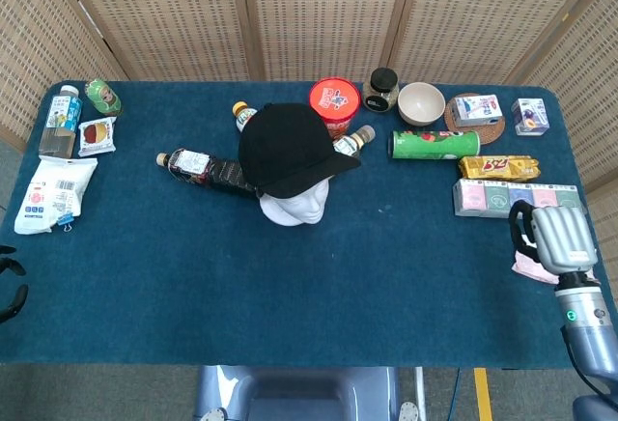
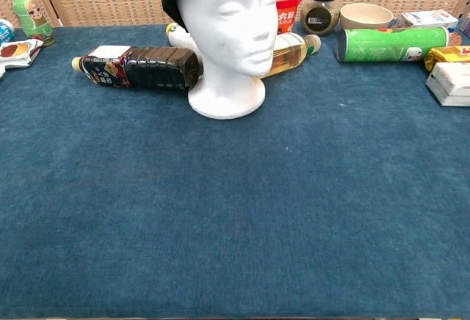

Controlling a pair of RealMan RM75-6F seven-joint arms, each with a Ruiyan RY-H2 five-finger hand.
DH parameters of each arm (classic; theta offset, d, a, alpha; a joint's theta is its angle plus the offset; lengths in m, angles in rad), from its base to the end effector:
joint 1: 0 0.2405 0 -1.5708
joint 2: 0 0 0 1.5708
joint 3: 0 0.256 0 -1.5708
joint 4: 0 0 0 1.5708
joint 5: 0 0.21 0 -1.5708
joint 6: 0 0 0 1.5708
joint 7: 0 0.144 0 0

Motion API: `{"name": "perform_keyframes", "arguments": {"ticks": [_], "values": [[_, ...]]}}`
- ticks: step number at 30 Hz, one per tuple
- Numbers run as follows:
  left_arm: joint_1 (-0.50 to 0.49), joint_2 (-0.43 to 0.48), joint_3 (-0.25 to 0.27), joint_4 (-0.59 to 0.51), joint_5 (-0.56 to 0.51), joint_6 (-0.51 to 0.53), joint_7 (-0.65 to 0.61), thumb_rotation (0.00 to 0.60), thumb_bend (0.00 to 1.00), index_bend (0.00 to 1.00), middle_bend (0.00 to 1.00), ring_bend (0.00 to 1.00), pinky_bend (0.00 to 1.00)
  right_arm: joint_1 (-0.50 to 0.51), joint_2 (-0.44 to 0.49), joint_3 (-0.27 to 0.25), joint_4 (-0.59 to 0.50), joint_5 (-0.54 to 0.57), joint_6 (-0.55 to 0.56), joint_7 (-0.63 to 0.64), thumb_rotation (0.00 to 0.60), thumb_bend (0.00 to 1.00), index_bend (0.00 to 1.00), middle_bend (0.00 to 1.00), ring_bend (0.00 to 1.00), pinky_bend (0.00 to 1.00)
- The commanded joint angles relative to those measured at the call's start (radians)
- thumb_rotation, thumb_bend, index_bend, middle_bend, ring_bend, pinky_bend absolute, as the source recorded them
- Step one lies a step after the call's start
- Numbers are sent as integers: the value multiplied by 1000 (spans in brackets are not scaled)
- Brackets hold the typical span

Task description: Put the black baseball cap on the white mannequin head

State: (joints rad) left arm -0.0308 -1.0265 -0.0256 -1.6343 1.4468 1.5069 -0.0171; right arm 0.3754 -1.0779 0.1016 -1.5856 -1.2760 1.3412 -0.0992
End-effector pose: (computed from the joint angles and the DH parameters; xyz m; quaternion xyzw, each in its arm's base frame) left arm -0.3295 0.1584 0.1901 -0.5752 -0.3975 -0.3486 0.6242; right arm -0.2829 -0.2815 0.1779 0.6192 -0.3322 0.3731 0.6058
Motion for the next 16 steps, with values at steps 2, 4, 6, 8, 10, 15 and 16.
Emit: {"name": "perform_keyframes", "arguments": {"ticks": [2,4,6,8,10,15,16], "values": [[14,-10,13,-4,22,19,3,600,373,466,288,192,245,-56,11,-11,-48,13,51,-26,600,512,746,812,913,903],[19,-16,22,-6,39,25,3,600,373,466,291,194,245,-81,14,-18,-68,15,74,-38,600,512,746,812,911,903],[20,-20,29,-9,51,25,5,600,373,466,293,195,245,-99,15,-23,-82,12,87,-44,600,512,747,812,908,903],[19,-23,37,-14,67,19,4,600,372,466,294,195,245,-122,16,-32,-99,6,103,-51,600,511,747,812,905,903],[16,-24,41,-18,77,16,3,600,372,465,295,194,246,-136,13,-36,-108,-3,115,-53,600,512,746,812,903,903],[1,-20,47,-30,103,-3,7,600,371,466,295,194,245,-161,7,-44,-116,-11,116,-50,600,511,747,812,902,903],[0,-20,47,-32,103,-6,9,600,371,466,295,195,245,-162,6,-43,-115,-11,114,-50,600,511,747,812,902,903]]}}
